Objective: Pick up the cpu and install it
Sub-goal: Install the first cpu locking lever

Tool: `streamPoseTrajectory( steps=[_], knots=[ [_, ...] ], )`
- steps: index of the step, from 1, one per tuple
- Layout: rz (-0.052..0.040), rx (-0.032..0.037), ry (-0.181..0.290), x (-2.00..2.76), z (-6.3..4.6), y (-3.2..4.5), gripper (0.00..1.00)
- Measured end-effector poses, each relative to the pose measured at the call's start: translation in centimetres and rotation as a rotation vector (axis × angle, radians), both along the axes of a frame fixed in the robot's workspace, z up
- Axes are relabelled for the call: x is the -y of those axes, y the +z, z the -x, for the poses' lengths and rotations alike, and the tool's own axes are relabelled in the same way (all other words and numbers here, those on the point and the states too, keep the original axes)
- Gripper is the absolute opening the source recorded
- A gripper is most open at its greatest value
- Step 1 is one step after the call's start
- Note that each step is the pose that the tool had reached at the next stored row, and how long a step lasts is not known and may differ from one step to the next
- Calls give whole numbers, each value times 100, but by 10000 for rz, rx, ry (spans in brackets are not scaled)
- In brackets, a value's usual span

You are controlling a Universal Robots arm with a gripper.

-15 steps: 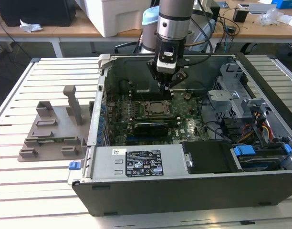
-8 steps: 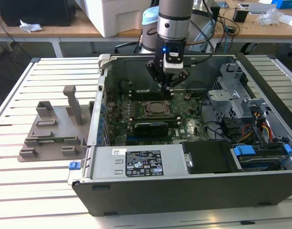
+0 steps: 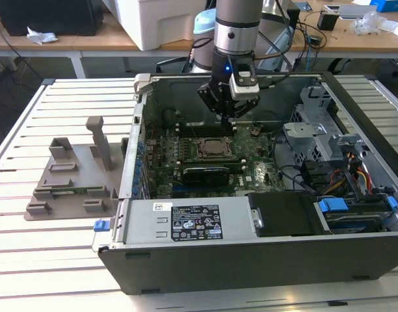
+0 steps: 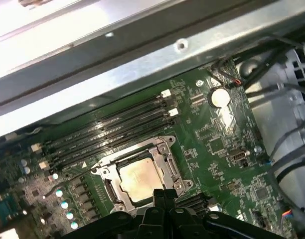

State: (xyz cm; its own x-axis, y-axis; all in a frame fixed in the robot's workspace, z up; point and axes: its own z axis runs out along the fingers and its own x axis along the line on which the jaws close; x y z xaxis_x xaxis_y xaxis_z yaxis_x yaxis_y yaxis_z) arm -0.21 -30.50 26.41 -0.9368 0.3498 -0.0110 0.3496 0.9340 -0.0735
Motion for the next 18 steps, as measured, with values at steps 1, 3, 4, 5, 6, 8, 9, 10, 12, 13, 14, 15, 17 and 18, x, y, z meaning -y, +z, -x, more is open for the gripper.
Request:
streamPoseTrajectory(
  steps=[1, 3, 4, 5, 6, 8, 9, 10, 12, 13, 14, 15, 17, 18],
  knots=[
    [-5, 0, 333, 0, 0, 0, 11],
    [-18, 0, 960, 0, 0, 0, 11],
    [-26, 0, 1145, 0, 0, 1, 11],
    [-38, -1, 1337, 1, 0, 1, 11],
    [-101, 5, 1560, 1, 0, 1, 11],
    [-343, 23, 1749, 0, 0, 1, 11],
    [-586, 42, 1900, 0, 0, 0, 11],
    [-834, 59, 2122, 0, 0, 0, 11],
    [-1038, 58, 2585, 0, 1, 1, 11],
    [-1039, 41, 2912, 0, 1, 1, 11],
    [-1040, 32, 3080, 0, 1, 1, 11],
    [-1041, 19, 3342, 0, 1, 1, 11],
    [-1040, 2, 3675, 0, 1, 0, 11],
    [-1014, -8, 3766, 0, 0, -1, 11]
  ],
)
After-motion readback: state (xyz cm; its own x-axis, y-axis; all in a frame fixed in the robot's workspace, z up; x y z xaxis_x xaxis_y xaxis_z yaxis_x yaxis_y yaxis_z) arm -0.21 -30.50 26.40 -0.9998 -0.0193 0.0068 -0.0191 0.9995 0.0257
